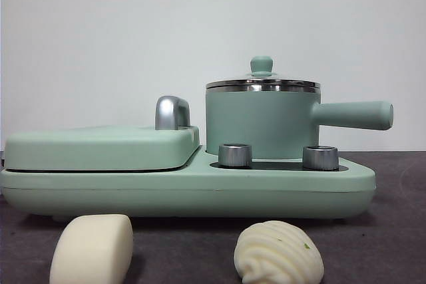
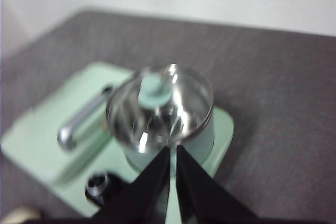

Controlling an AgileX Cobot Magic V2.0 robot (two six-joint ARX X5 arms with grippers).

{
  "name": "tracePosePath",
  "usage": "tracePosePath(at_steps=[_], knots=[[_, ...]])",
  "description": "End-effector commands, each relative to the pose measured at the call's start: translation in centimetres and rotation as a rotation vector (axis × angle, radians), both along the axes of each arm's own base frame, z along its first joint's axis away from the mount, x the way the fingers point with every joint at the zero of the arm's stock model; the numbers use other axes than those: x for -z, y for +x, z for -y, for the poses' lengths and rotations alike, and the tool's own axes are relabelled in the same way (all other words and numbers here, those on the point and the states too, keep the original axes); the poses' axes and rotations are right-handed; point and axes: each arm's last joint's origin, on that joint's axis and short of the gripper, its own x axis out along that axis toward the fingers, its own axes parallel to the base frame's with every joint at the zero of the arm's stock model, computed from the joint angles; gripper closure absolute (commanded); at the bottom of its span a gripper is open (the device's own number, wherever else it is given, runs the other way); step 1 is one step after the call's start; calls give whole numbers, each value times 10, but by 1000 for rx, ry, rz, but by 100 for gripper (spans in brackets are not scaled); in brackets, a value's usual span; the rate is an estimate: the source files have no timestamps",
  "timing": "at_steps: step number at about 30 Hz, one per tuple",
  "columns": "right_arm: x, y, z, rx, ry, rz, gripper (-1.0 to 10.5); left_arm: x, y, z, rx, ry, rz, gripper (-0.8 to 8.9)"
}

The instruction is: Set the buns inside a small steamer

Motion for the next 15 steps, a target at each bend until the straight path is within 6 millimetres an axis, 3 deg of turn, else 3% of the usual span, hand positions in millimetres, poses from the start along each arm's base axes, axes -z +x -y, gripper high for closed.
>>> tracePosePath(at_steps=[1, 6, 11, 15], knots=[[2, 3, -9, -103, -168, 67, 928, 2, 4, 10, 137, 140, 57, 806], [11, 2, -28, -214, -331, 73, 889, 11, 5, 29, 314, 251, 88, 784], [12, 0, -34, -213, -363, 67, 657, 11, 3, 37, 371, 265, 115, 461], [12, 0, -33, -199, -368, 66, 648, 10, 2, 40, 386, 263, 123, 468]])
